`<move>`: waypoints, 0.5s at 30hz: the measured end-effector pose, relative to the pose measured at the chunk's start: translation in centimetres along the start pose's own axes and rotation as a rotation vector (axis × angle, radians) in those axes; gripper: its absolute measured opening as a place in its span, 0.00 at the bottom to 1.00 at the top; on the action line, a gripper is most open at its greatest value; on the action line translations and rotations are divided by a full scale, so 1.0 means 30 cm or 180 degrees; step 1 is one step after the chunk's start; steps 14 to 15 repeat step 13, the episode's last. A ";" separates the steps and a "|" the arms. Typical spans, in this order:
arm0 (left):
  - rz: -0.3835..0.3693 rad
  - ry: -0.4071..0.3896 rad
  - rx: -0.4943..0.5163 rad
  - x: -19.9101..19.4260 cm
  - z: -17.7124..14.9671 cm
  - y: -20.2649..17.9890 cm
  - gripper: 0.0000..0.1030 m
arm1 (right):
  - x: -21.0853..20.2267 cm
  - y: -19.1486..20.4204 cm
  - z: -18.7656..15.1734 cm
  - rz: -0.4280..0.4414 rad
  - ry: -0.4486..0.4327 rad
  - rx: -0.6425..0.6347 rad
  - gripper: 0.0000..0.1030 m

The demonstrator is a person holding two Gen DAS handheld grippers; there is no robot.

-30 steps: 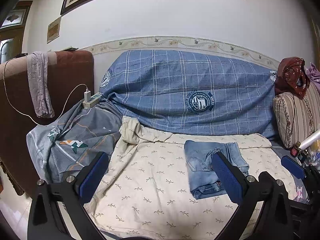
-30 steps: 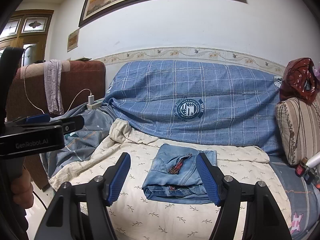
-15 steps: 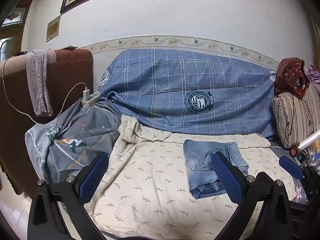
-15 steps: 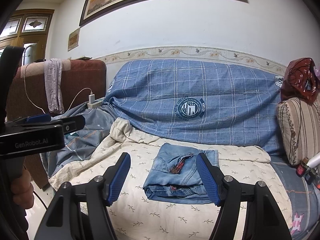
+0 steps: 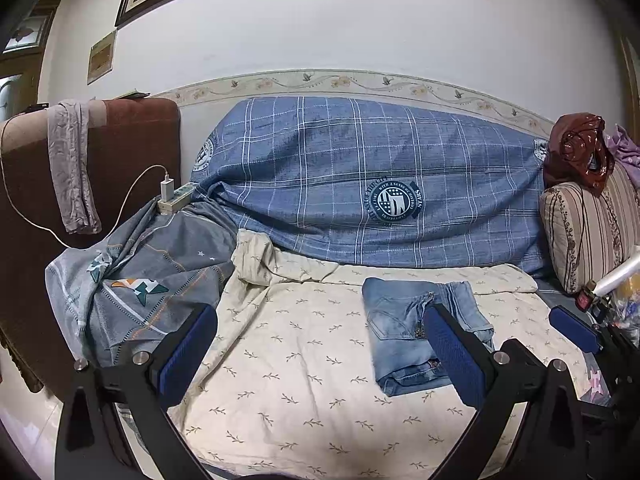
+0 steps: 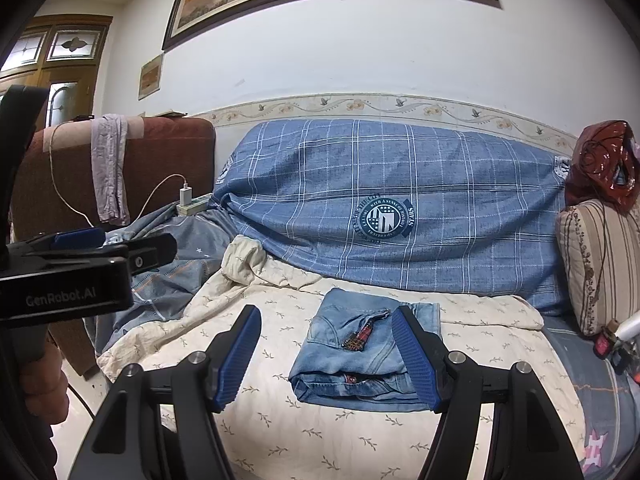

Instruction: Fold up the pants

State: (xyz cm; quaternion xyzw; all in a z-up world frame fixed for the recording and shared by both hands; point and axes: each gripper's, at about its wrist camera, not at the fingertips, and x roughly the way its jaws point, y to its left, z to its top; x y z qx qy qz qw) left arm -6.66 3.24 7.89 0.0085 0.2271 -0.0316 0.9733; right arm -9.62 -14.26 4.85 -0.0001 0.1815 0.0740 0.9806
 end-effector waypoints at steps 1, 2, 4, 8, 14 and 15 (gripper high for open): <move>-0.0016 0.0003 -0.0001 0.002 0.000 0.000 1.00 | 0.003 0.000 0.000 0.0002 0.0000 -0.0002 0.69; -0.0025 0.0011 -0.0004 0.006 0.001 0.000 1.00 | 0.008 -0.002 0.001 0.0001 0.0000 -0.0005 0.69; -0.0030 0.0021 -0.0014 0.012 0.002 0.000 1.00 | 0.016 -0.005 0.002 -0.0003 -0.0001 -0.0003 0.69; -0.0052 0.0039 -0.0011 0.029 0.005 -0.002 1.00 | 0.033 -0.016 0.004 0.0010 0.0000 0.0037 0.69; -0.0115 0.0049 -0.0012 0.058 0.010 -0.013 1.00 | 0.066 -0.034 0.011 -0.0016 0.0006 0.0040 0.69; -0.0115 0.0049 -0.0012 0.058 0.010 -0.013 1.00 | 0.066 -0.034 0.011 -0.0016 0.0006 0.0040 0.69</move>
